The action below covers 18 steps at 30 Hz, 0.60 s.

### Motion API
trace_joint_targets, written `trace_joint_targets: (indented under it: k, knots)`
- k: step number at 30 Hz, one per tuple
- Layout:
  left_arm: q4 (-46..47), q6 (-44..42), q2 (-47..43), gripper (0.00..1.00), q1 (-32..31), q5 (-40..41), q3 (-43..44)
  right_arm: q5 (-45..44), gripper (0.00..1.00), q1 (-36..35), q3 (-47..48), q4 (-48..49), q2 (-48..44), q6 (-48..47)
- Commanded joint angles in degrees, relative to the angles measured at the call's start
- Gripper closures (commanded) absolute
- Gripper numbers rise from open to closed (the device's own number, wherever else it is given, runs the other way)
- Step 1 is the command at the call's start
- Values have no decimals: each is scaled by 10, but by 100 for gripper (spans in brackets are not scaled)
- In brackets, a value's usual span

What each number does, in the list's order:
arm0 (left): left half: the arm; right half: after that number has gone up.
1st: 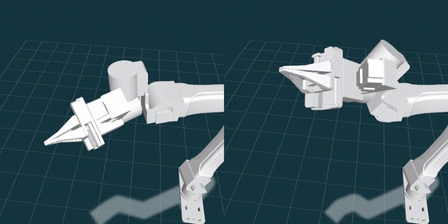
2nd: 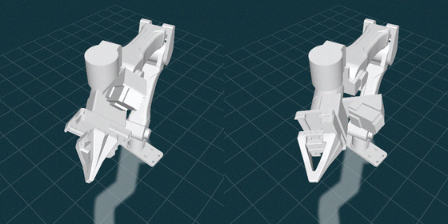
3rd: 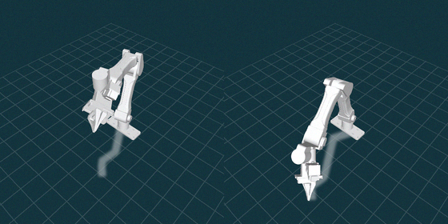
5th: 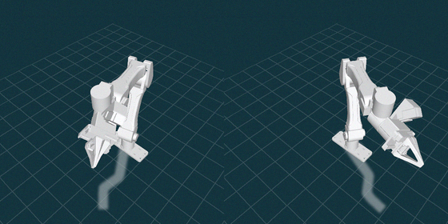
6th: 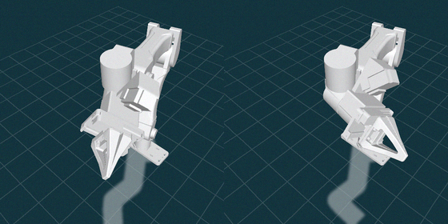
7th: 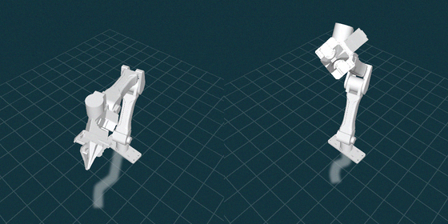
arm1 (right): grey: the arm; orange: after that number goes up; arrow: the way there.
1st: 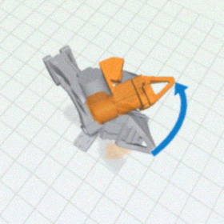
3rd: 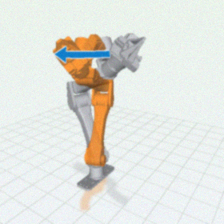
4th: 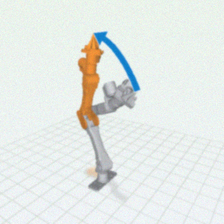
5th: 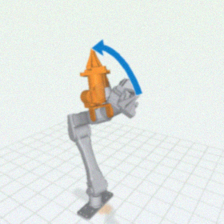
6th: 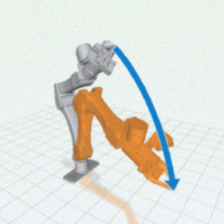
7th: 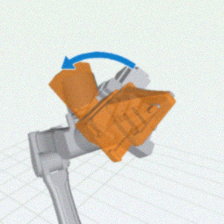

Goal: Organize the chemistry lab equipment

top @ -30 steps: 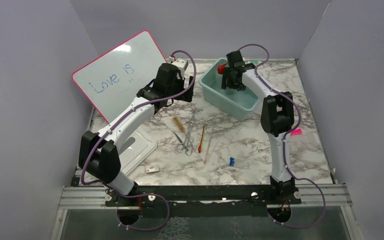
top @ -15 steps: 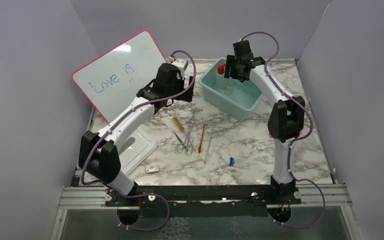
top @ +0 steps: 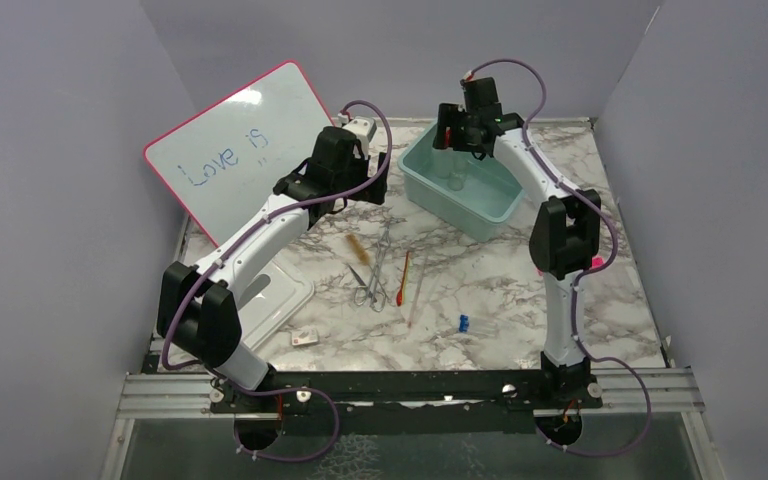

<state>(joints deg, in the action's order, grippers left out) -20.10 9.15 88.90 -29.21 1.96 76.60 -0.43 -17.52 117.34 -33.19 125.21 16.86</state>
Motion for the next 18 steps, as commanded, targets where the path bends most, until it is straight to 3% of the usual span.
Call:
trace_joint_targets:
  k: [1,13,18]
  knots:
    - [-4,3,0,1,2,-13,19,32,23,1,29,46,37,-31]
    - [-4,2,6,1,3,-14,18,65,25,1,27,95,79,-111]
    - [-4,4,6,1,3,-14,17,84,34,1,23,92,80,-94]
